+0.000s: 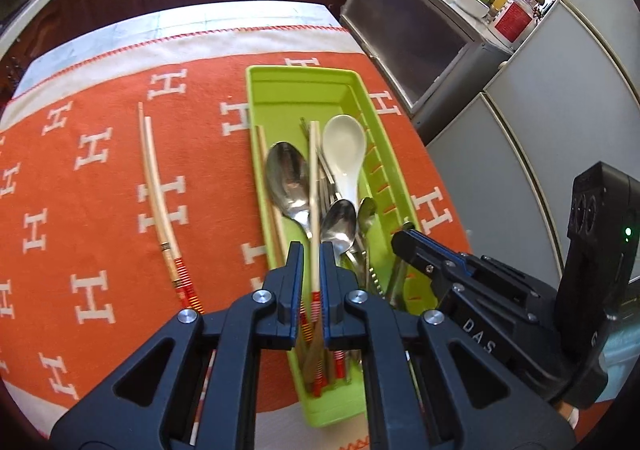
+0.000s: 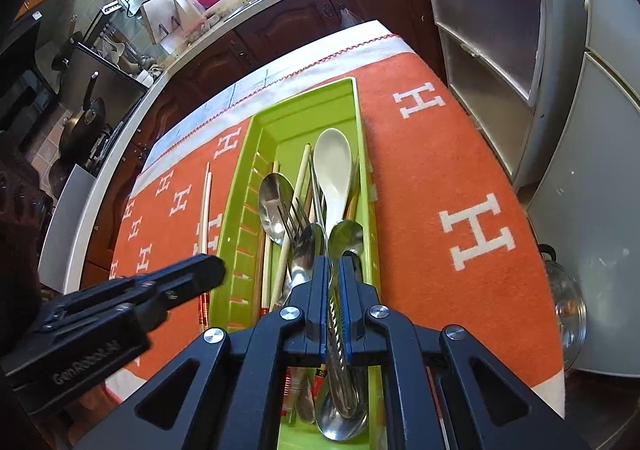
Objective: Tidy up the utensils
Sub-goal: 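Carry both spoons into the tray, lower them and open both tools, then move the right tool back to the red-banded wooden chopstick pair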
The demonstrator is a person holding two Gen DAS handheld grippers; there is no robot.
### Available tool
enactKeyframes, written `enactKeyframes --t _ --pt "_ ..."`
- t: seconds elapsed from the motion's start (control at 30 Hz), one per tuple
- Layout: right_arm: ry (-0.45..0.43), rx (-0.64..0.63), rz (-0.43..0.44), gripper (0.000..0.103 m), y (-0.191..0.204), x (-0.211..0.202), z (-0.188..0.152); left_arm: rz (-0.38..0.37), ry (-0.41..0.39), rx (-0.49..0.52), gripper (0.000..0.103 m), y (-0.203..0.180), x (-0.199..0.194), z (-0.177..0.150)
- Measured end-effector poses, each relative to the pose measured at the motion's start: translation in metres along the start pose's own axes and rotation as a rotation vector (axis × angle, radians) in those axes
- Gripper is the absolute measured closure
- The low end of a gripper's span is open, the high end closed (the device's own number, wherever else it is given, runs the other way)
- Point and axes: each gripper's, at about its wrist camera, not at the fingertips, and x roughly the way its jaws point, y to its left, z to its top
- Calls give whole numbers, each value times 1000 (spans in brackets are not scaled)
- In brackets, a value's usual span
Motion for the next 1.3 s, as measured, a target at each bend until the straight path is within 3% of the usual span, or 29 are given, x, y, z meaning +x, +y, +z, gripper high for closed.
enactKeyframes --t 0.33,0.63,0.77,0.97,1.13,1.23,1.3 --pt "2 -27 -2 98 15 -9 -8 88 -37 -33 99 36 -24 -9" --pt "37 -89 59 97 58 -6 -3 206 -81 -157 99 111 -44 -10" --pt "57 -130 93 90 88 0 7 272 -100 -188 99 142 -49 -11" --pt "86 -200 79 82 137 21 27 277 -82 -219 96 177 -46 -11" --pt "204 -259 84 81 166 61 39 258 -65 -214 95 189 -37 -13" --pt "272 -243 67 64 171 85 41 253 -57 -222 91 195 -33 -16" --pt "292 -241 44 64 169 97 42 248 -55 -236 87 202 -30 -17"
